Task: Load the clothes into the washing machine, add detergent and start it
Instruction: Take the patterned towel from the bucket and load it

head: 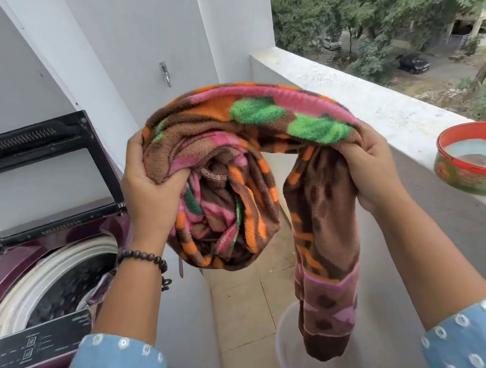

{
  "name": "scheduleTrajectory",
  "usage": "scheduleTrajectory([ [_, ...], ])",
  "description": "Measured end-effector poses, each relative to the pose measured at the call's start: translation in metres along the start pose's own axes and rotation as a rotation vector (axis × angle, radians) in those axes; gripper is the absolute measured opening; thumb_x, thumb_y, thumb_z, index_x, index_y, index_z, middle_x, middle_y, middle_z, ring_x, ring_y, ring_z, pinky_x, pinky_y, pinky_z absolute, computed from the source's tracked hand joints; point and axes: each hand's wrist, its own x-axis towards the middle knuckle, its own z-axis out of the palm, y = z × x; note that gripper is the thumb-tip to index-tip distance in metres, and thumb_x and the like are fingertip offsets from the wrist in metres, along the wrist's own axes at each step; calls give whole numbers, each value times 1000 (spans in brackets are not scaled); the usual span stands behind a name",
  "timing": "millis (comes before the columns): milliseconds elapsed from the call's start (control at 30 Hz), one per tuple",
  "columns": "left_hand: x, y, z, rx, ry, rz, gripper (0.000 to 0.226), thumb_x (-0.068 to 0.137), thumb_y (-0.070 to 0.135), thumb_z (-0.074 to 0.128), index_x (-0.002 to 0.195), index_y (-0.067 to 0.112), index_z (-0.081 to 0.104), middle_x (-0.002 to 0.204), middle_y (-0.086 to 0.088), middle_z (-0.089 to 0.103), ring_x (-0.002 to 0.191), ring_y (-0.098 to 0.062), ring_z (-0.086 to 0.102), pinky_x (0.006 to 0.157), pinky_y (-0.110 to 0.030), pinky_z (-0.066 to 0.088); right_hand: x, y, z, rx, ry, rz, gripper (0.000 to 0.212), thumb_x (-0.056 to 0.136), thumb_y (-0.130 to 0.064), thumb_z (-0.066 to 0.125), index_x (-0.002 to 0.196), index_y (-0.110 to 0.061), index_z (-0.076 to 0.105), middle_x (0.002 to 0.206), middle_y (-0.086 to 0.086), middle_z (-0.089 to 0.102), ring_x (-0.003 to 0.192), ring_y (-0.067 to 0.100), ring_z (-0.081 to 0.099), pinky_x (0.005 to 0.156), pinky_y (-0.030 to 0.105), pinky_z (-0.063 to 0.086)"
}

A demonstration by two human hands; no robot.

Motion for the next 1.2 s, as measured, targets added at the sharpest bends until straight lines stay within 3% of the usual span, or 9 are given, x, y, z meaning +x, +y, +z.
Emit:
scheduleTrajectory([
  [167,-10,13,32,-348,276,-265,55,74,5,71,127,8,56,116,-11,69,105,-23,68,99,-49,53,-42,22,26,38,-424,151,93,66,-45,86,143,-15,43,140,1,57,133,16,51,109,31,42],
  [300,-41,28,61,-509,329,-429,50,79,-4,69,126,6,54,117,-10,69,103,-16,69,99,-40,54,-42,35,40,-175,-387,107,97,64,-15,91,144,-19,37,135,-13,55,122,-5,54,99,14,43],
  [433,-59,15,53,-491,-18,-515,67,73,17,83,129,14,47,125,-3,66,113,-12,66,98,-34,53,-15,40,19,-150,-167,23,75,62,-1,75,130,-20,52,117,-3,69,106,8,66,95,30,51],
  [567,-49,2,23,-353,-310,-593,110,55,47,86,146,31,27,152,-3,40,136,-18,47,108,-43,45,-2,33,1,-399,-160,-64,71,61,-9,74,121,-44,56,108,-27,67,102,-4,63,91,22,48],
  [633,-34,6,14,-141,-365,-460,126,48,61,82,150,42,12,163,-1,17,149,-15,21,120,-44,26,-3,27,2,-546,-253,-145,71,65,-9,77,115,-55,57,104,-39,63,102,-15,58,89,13,45],
  [733,-13,17,19,310,-641,-140,139,44,79,79,149,53,-9,166,8,5,153,-14,-1,122,-56,7,-4,20,13,-658,-424,-192,63,67,-13,69,123,-39,62,115,-19,68,110,1,62,94,26,50],
  [833,-12,21,39,647,-961,-8,131,46,79,77,148,55,-2,161,9,29,150,-22,21,116,-69,6,-7,11,25,-649,-565,-217,65,64,-16,64,128,-25,61,118,-10,69,110,5,63,93,28,51],
  [967,-18,-3,43,183,-770,-102,69,51,51,78,117,44,57,107,17,70,100,-6,66,96,-39,51,-4,9,19,-577,-584,-154,78,68,-12,80,138,-26,49,125,-4,61,115,2,59,98,26,48],
  [1200,-7,-9,38,-283,-459,-244,56,59,-8,78,108,17,64,92,13,75,88,-4,67,83,-19,53,-10,42,-30,-240,-647,319,119,56,-49,89,152,-44,19,150,-13,38,133,-5,43,102,16,40],
])
